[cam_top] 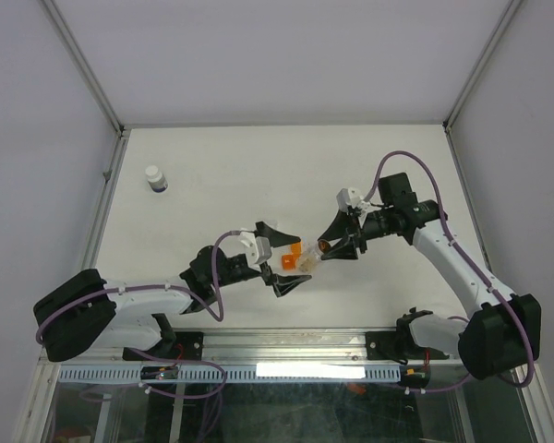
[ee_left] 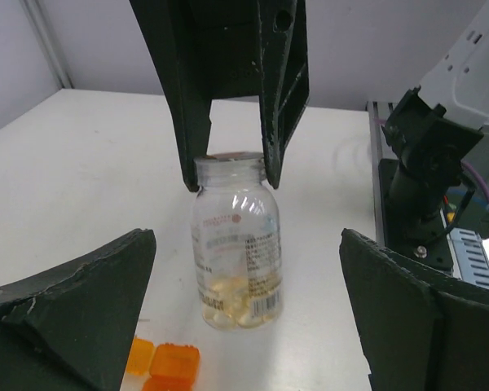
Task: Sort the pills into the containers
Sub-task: Unscrew the lid of the pill bottle.
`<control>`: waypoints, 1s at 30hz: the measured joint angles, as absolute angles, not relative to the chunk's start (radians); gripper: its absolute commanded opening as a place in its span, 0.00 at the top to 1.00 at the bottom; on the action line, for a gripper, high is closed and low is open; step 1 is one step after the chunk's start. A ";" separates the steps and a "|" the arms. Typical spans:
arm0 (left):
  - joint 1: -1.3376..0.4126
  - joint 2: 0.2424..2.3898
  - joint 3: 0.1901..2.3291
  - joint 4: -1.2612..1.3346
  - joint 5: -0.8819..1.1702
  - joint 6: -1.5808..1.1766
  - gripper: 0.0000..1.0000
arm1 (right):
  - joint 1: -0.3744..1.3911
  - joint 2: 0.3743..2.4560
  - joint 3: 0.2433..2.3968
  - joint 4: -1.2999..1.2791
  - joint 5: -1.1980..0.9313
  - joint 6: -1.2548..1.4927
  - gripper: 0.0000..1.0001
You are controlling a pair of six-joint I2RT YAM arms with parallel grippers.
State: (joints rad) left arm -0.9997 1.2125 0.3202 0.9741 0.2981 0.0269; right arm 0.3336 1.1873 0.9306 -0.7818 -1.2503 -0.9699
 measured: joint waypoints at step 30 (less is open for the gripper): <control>-1.000 1.411 0.473 1.046 0.315 -0.103 0.88 | 0.285 1.169 0.937 -0.554 -1.452 -0.647 1.00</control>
